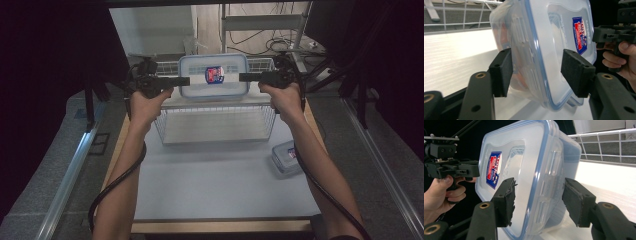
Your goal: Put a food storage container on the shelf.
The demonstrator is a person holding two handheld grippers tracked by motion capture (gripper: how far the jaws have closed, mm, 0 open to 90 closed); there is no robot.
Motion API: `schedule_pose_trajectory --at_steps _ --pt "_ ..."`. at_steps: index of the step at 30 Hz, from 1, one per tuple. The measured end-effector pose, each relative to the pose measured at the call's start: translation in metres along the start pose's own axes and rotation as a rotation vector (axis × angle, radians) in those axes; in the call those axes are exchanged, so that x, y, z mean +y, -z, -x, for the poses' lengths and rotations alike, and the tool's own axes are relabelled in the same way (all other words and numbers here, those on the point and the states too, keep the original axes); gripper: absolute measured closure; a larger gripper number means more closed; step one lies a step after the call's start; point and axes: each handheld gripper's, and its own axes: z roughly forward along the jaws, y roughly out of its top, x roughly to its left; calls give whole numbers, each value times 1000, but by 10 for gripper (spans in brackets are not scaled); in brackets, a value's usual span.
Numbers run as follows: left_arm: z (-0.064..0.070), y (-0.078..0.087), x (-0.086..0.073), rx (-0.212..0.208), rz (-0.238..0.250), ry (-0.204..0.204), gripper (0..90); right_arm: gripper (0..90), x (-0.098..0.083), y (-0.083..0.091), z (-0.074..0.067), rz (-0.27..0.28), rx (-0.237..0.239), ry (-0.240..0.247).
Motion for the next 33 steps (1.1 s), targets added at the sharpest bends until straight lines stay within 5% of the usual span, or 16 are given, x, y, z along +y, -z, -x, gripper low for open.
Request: schedule_pose_trajectory --at_steps 4,6,11,19,23,26,30,33 --pt "-2 -4 1 30 -12 0 425 447 1 -1 3 18 -24 0" --pt "-6 -3 1 -7 19 32 442 450 2 -2 5 10 -51 16" --pt "-4 1 -1 -21 34 8 419 447 3 1 5 30 -71 46" --pt "9 19 -14 -4 93 -118 360 490 -5 17 -8 46 -69 154" --pt "15 24 -27 23 114 -201 282 596 -19 29 -21 53 -77 241" --pt "19 29 -40 42 129 -257 252 663 -26 32 -25 53 -62 256" --pt "23 36 -61 35 146 -271 218 832 -47 31 -30 21 -24 295" --pt "25 38 -78 32 147 -283 206 862 -52 25 -32 -6 -43 334"
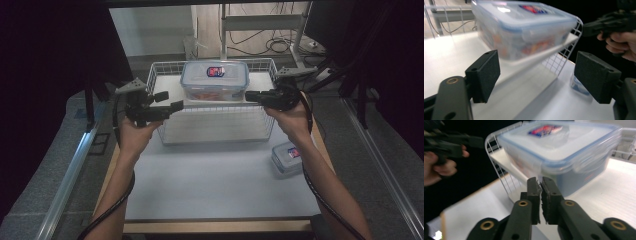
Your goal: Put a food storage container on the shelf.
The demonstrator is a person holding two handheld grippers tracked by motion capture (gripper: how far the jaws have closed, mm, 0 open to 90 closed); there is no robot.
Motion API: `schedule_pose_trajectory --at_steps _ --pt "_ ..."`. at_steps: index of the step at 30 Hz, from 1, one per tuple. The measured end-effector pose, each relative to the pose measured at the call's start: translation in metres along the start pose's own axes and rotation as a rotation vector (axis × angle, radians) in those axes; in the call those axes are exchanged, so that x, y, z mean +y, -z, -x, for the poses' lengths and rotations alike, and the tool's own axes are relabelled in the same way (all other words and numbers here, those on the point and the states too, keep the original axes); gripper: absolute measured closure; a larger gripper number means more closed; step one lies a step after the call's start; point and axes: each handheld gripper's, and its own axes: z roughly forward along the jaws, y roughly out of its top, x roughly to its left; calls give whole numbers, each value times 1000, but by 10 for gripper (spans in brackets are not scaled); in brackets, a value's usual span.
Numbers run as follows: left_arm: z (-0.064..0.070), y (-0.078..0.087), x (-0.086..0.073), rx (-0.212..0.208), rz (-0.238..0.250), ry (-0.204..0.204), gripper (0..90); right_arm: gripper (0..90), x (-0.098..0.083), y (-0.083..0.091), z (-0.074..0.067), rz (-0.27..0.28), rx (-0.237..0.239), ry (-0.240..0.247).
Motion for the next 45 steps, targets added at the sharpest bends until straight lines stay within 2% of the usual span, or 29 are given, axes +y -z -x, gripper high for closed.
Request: schedule_pose_trajectory --at_steps 1,2,8,12,19,25,28,31,36,39,45 --pt "2 1 -5 4 1 -9 188 876 -2 -7 -3 -24 -20 30" --pt "4 1 -9 9 -3 -16 178 880 -3 -10 -3 -29 -28 35" --pt "13 5 -26 19 -30 -69 157 883 -4 -19 3 -39 -36 20" --pt "16 5 -31 11 -37 -73 150 891 -5 -21 10 -31 -33 -3" --pt "20 1 -38 2 -55 -79 145 894 -4 -24 14 -34 -52 -1" --pt "26 0 -44 -3 -66 -87 141 879 -7 -24 9 -36 -31 2" --pt "32 -1 -52 -6 -81 -96 137 824 -12 -21 2 -33 -18 17" --pt "37 -2 -61 -1 -104 -105 122 708 -22 -17 -8 -47 -7 42" --pt "45 -1 -76 36 -159 -138 96 565 -46 -10 -25 -86 -5 89" --pt "50 2 -84 36 -174 -138 91 494 -61 -6 -36 -117 -2 109" --pt "61 4 -103 38 -198 -134 74 366 -93 4 -52 -144 -17 139"
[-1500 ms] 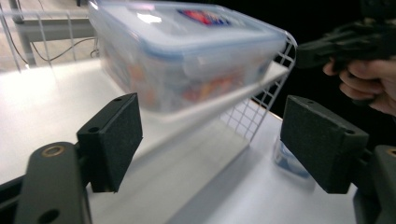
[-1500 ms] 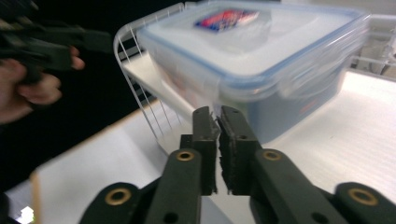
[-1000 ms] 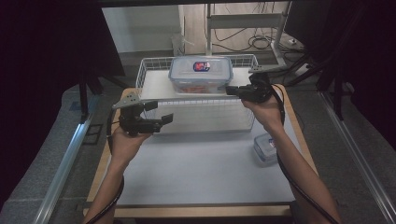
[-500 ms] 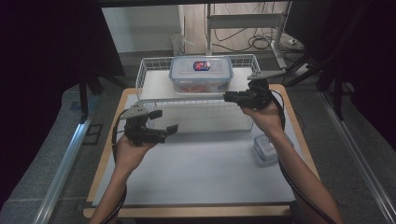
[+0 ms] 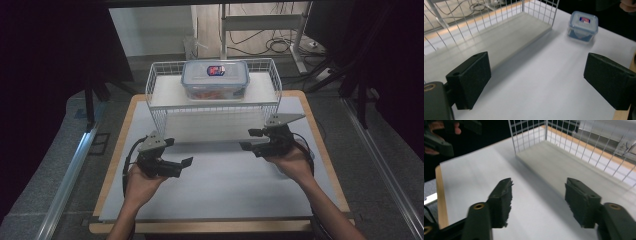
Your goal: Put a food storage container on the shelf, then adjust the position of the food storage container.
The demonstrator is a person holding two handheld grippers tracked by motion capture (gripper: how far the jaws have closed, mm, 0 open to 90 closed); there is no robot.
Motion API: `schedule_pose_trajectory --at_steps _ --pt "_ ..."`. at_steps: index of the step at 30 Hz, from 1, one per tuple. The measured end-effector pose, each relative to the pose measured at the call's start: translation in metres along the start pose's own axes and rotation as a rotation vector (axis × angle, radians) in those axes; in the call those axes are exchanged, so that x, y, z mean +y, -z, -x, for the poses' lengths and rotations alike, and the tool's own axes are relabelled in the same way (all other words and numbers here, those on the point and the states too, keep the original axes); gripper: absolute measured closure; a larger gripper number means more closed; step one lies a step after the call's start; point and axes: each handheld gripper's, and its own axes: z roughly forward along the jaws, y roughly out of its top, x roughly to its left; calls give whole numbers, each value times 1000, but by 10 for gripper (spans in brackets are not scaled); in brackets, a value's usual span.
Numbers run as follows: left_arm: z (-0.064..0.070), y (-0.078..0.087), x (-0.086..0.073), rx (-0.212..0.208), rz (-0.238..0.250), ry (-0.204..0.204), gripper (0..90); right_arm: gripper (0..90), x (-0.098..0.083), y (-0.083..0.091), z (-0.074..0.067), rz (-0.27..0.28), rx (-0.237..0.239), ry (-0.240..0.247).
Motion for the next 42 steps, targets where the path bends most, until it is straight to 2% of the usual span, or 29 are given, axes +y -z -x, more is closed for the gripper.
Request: schedule_pose_trajectory --at_steps 2,4,5,7,12,16,22,25,31,37,42 --pt "4 -2 -8 9 -23 -6 67 331 -10 2 -5 -4 -9 5" --pt "8 -4 -15 18 -39 -11 65 298 -24 6 -10 1 5 -7" --pt "9 -6 -19 15 -45 -14 65 298 -24 6 -10 1 5 -7" --pt "12 -9 -27 11 -57 -22 54 262 -35 10 -16 2 -5 -2" --pt "20 -12 -43 7 -62 -25 48 228 -48 14 -19 5 -21 -3" --pt "26 -12 -54 28 -66 -29 45 192 -63 14 -19 1 -41 -12" --pt "33 -11 -75 82 -99 -39 35 157 -85 9 -18 -48 -65 0" --pt "34 -11 -84 103 -119 -38 26 141 -98 4 -19 -89 -80 27" --pt "32 -13 -88 139 -129 -53 25 128 -106 -1 -21 -121 -88 49" --pt "34 -15 -89 148 -138 -70 22 128 -109 -5 -21 -144 -83 56" --pt "34 -14 -89 149 -129 -64 22 97 -109 -4 -17 -156 -99 13"
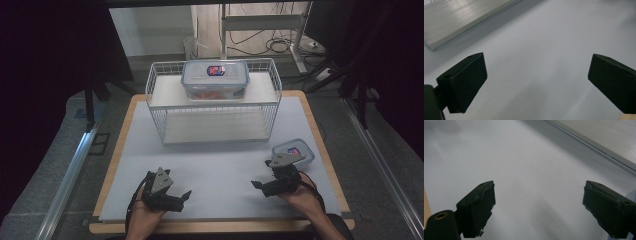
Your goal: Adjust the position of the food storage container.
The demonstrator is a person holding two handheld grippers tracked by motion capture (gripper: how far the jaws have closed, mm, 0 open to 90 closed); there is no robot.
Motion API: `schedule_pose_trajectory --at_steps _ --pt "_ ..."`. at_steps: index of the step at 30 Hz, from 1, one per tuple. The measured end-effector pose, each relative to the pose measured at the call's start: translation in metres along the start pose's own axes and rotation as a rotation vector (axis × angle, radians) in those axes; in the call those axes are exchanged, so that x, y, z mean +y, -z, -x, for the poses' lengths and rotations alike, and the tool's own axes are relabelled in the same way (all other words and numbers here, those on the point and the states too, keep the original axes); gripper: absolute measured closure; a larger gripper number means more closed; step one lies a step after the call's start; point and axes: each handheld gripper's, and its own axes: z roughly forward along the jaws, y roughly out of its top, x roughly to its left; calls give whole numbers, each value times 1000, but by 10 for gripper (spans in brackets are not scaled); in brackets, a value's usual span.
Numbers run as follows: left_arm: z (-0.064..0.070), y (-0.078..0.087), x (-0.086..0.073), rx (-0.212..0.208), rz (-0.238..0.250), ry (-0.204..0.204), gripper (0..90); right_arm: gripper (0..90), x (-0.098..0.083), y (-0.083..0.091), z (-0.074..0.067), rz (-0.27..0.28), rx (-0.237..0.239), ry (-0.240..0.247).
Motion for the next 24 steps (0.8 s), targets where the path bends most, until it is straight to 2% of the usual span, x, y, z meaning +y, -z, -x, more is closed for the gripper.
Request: schedule_pose_trajectory --at_steps 2,4,8,9,10,11,15,18,23,24 --pt "-1 0 -1 -4 0 4 22 57 1 1 2 -2 -1 -27" --pt "-2 0 -1 -6 -2 8 22 33 2 3 3 -1 -7 -30" --pt "-3 0 -1 -11 2 15 22 53 3 4 8 -12 -44 -51" --pt "-3 0 -1 -12 2 15 23 155 3 6 13 -12 -69 -62" --pt "-3 0 -1 -12 1 15 23 155 3 6 13 -12 -69 -62" --pt "-3 0 -1 -12 0 14 23 192 3 8 16 -8 -76 -78" --pt "-3 -1 -2 -14 -4 13 23 441 6 21 29 26 -115 -121" --pt "-3 -2 -2 -17 -6 13 24 620 6 29 41 19 -128 -140" --pt "-2 -2 -2 -18 -9 10 25 809 0 34 66 -5 -162 -172" --pt "-2 -2 -2 -17 -10 9 25 838 -1 36 72 0 -173 -191"
